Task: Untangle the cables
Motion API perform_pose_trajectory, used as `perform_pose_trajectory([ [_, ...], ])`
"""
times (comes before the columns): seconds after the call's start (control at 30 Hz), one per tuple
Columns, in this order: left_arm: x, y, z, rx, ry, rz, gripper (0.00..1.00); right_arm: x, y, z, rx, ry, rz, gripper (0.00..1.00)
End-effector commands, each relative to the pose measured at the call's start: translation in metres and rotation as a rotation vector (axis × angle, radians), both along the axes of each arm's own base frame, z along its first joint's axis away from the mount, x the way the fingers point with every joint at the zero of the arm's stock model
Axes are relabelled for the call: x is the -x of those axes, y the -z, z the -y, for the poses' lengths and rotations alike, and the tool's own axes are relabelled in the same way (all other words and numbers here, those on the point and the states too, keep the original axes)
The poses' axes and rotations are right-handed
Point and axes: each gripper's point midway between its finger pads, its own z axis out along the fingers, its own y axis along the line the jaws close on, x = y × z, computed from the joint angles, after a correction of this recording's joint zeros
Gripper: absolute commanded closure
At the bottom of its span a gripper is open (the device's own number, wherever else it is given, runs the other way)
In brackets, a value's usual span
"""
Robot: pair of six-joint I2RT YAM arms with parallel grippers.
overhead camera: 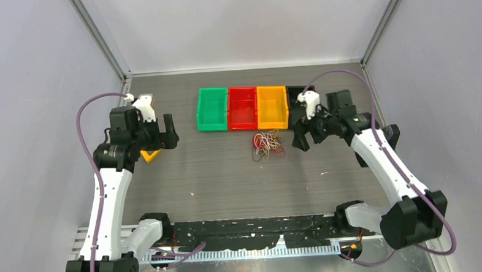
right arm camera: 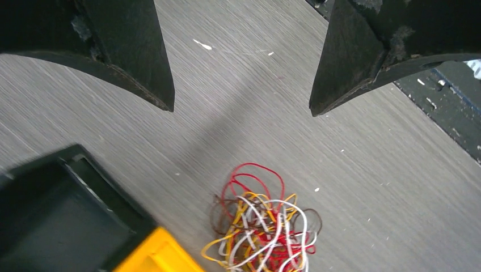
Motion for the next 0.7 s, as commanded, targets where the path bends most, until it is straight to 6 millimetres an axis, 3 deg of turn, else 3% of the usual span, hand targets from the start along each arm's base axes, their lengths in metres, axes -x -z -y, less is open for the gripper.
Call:
perform_pose_trajectory([
  [0.0, -0.012, -0.038, 0.02, 0.119, 0.042, 0.183, 0.01, -0.017, 0.002, -0.029, 0.04, -0.086, 0.028, 0.05],
  [0.23, -0.013, -0.037, 0.053, 0.278, 0.162, 0.203, 0.01, -0.032, 0.043, -0.081, 0.147, -0.221, -0.022, 0.05],
  [0.5, -0.012, -0.019, 0.078, 0.398, 0.268, 0.171, 0.01, -0.05, 0.096, -0.115, 0.257, -0.277, -0.047, 0.01],
  [0.57, -0.01, -0.016, 0.082, 0.413, 0.295, 0.169, 0.01, -0.052, 0.108, -0.121, 0.278, -0.293, -0.05, 0.14],
  [0.6, -0.009, -0.014, 0.085, 0.424, 0.313, 0.167, 0.01, -0.052, 0.115, -0.124, 0.289, -0.302, -0.057, 0.28],
  [0.63, -0.008, -0.011, 0.088, 0.437, 0.33, 0.16, 0.01, -0.053, 0.118, -0.124, 0.296, -0.301, -0.06, 0.36],
  [0.67, -0.007, -0.007, 0.091, 0.445, 0.345, 0.15, 0.01, -0.053, 0.121, -0.126, 0.298, -0.304, -0.074, 0.54],
])
